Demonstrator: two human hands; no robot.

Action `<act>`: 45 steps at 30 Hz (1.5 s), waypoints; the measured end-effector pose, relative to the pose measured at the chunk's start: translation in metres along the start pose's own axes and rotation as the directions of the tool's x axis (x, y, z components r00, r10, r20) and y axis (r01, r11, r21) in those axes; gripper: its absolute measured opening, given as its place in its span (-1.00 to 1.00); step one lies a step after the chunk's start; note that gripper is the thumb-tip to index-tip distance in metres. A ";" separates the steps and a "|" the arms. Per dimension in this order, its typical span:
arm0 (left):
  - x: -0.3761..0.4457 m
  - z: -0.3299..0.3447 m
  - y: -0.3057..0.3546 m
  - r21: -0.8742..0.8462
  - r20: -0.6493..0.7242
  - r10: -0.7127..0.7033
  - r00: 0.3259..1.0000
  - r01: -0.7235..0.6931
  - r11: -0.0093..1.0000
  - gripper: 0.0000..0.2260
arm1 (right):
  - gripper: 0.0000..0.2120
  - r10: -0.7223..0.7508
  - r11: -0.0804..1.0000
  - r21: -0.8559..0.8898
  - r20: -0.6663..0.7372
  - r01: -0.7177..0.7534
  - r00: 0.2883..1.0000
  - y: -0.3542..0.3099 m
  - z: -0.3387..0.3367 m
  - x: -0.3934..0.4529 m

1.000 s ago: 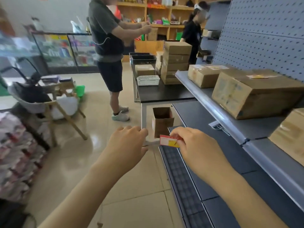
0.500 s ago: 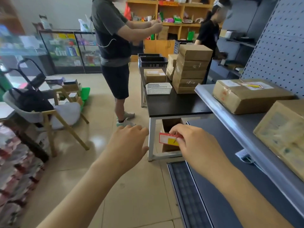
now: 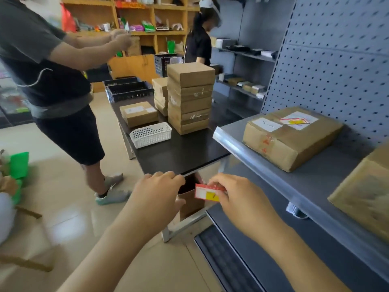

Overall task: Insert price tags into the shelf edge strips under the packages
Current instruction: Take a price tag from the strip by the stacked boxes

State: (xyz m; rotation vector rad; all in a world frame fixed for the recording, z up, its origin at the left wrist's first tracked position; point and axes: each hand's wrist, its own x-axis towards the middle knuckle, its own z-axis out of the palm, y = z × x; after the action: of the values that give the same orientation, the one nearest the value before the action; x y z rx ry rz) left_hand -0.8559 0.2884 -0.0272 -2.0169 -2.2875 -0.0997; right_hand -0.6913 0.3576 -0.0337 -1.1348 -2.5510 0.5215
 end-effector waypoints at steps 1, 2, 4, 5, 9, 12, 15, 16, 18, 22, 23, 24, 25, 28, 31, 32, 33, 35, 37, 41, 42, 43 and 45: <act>0.016 0.004 -0.001 -0.016 0.012 0.032 0.999 -0.032 0.999 -0.62 | -0.85 0.029 1.000 -0.009 -0.008 -0.029 1.000 0.008 0.001 0.010; 0.034 0.008 -0.003 -0.022 0.021 0.070 0.997 -0.069 0.997 -0.63 | -0.85 0.054 0.998 -0.016 -0.021 -0.054 0.998 0.019 0.003 0.020; 0.072 0.015 -0.005 -0.024 0.026 0.127 0.992 -0.126 0.992 -0.65 | -0.84 0.106 0.993 -0.040 -0.057 -0.108 0.993 0.041 0.004 0.040; 0.091 0.017 -0.004 -0.034 0.025 0.146 0.989 -0.145 0.989 -0.65 | -0.83 0.142 0.988 -0.044 -0.068 -0.145 0.988 0.052 0.003 0.050; 0.158 0.025 0.006 -0.056 -0.012 0.276 0.961 -0.276 0.959 -0.64 | -0.80 0.274 0.960 -0.023 -0.148 -0.280 0.950 0.088 -0.005 0.082; 0.199 0.036 0.016 -0.043 -0.015 0.373 0.928 -0.373 0.927 -0.68 | -0.86 0.363 0.930 0.021 -0.218 -0.367 0.906 0.110 -0.012 0.096; 0.234 0.050 0.026 -0.036 -0.014 0.474 0.880 -0.474 0.880 -0.70 | -0.87 0.440 0.896 0.061 -0.268 -0.441 0.857 0.123 -0.013 0.103; 0.244 0.055 0.030 -0.036 -0.026 0.508 0.861 -0.509 0.860 -0.70 | -0.87 0.458 0.886 0.070 -0.279 -0.458 0.844 0.126 -0.012 0.104; 0.261 0.065 0.040 -0.045 -0.082 0.602 0.795 -0.606 0.794 -0.71 | -0.87 0.505 0.859 0.083 -0.304 -0.505 0.808 0.132 -0.010 0.107; 0.290 0.090 0.050 -0.084 -0.100 0.726 0.681 -0.732 0.676 -0.69 | -0.89 0.597 0.786 0.115 -0.396 -0.607 0.698 0.133 -0.007 0.114; 0.295 0.094 0.052 -0.075 -0.088 0.755 0.650 -0.760 0.645 -0.68 | -0.88 0.616 0.769 0.132 -0.415 -0.626 0.669 0.131 -0.006 0.115; 0.298 0.096 0.054 -0.066 -0.079 0.781 0.620 -0.784 0.617 -0.68 | -0.88 0.634 0.752 0.148 -0.433 -0.643 0.641 0.128 -0.005 0.116; 0.301 0.098 0.054 -0.065 -0.076 0.800 0.596 -0.803 0.592 -0.69 | -0.88 0.650 0.733 0.161 -0.453 -0.661 0.610 0.126 -0.004 0.117; 0.309 0.103 0.055 -0.097 -0.087 0.847 0.524 -0.851 0.516 -0.68 | -0.86 0.690 0.681 0.219 -0.511 -0.699 0.512 0.121 0.001 0.119; 0.311 0.103 0.051 -0.096 -0.072 0.880 0.469 -0.882 0.462 -0.68 | -0.82 0.723 0.643 0.298 -0.540 -0.706 0.430 0.116 0.006 0.121; 0.311 0.103 0.049 -0.094 -0.070 0.887 0.456 -0.888 0.450 -0.69 | -0.80 0.729 0.635 0.320 -0.550 -0.703 0.408 0.113 0.007 0.122; 0.313 0.107 0.048 -0.099 -0.075 0.891 0.447 -0.893 0.439 -0.70 | -0.79 0.732 0.630 0.340 -0.560 -0.698 0.388 0.111 0.008 0.123; 0.312 0.105 0.047 -0.124 -0.063 0.900 0.431 -0.898 0.422 -0.70 | -0.78 0.740 0.620 0.375 -0.573 -0.690 0.353 0.109 0.009 0.126; 0.309 0.100 0.043 -0.105 -0.068 0.908 0.413 -0.908 0.405 -0.74 | -0.78 0.736 0.623 0.390 -0.585 -0.679 0.340 0.110 0.010 0.128; 0.307 0.101 0.040 -0.108 -0.110 0.900 0.423 -0.905 0.412 -0.69 | -0.85 0.751 0.626 0.426 -0.555 -0.653 0.358 0.111 0.013 0.130; 0.307 0.101 0.040 -0.129 -0.104 0.903 0.418 -0.905 0.404 -0.67 | -0.86 0.754 0.626 0.428 -0.547 -0.652 0.364 0.112 0.014 0.131; 0.307 0.103 0.040 -0.138 -0.064 0.909 0.411 -0.906 0.400 -0.65 | -0.86 0.753 0.628 0.429 -0.546 -0.649 0.367 0.112 0.014 0.130; 0.307 0.105 0.042 -0.141 -0.071 0.914 0.399 -0.911 0.387 -0.64 | -0.87 0.749 0.634 0.439 -0.556 -0.637 0.362 0.114 0.015 0.130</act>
State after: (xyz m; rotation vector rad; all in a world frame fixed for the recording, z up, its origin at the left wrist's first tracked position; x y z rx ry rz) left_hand -0.8546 0.6077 -0.0977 -3.0348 -0.8175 -0.1738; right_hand -0.7072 0.5235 -0.0810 -1.9040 -1.2424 0.3268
